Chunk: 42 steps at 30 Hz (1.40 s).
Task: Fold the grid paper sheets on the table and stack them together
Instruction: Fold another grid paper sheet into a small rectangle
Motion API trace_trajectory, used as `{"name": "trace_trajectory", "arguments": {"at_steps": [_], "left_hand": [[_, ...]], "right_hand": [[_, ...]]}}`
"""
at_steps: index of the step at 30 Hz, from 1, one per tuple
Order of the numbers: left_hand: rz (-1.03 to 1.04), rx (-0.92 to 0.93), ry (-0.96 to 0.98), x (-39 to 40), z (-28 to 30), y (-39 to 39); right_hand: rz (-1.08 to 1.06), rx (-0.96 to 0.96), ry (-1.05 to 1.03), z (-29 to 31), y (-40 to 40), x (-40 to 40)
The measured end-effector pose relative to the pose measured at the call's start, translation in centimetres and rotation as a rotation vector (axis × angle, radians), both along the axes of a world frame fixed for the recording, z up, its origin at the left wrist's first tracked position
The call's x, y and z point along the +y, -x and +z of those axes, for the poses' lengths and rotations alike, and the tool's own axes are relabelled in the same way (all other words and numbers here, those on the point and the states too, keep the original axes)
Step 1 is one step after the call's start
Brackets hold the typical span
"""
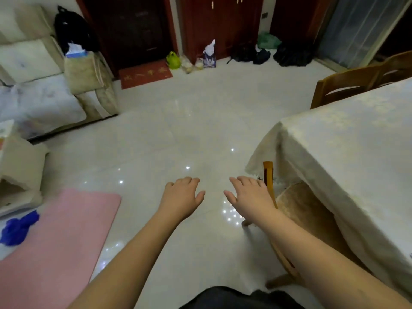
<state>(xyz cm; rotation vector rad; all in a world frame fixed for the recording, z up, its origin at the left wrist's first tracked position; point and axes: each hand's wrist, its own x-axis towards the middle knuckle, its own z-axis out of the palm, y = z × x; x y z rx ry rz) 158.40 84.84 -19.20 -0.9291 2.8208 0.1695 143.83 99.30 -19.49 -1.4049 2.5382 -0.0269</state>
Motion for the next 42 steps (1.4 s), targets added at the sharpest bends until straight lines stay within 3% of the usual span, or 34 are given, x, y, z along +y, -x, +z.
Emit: {"name": "trace_trajectory", "arguments": {"at_steps": [7,24,42], "left_hand": [[0.046,-0.045,-0.011,-3.6,-0.5,0.6],[-0.029,-0.082,0.0,-15.8,0.3,15.1],[-0.331,0.006,-0.045,-36.2,-0.5,33.5]], "right_hand": [[0.051,0.016,-0.03,0.1,1.2,-5.3],[0.01,-0.011,-0.011,-1.5,14.4,-17.6],[-0.263,0.041,-0.066,-0.3,28.1,-34.0]]}}
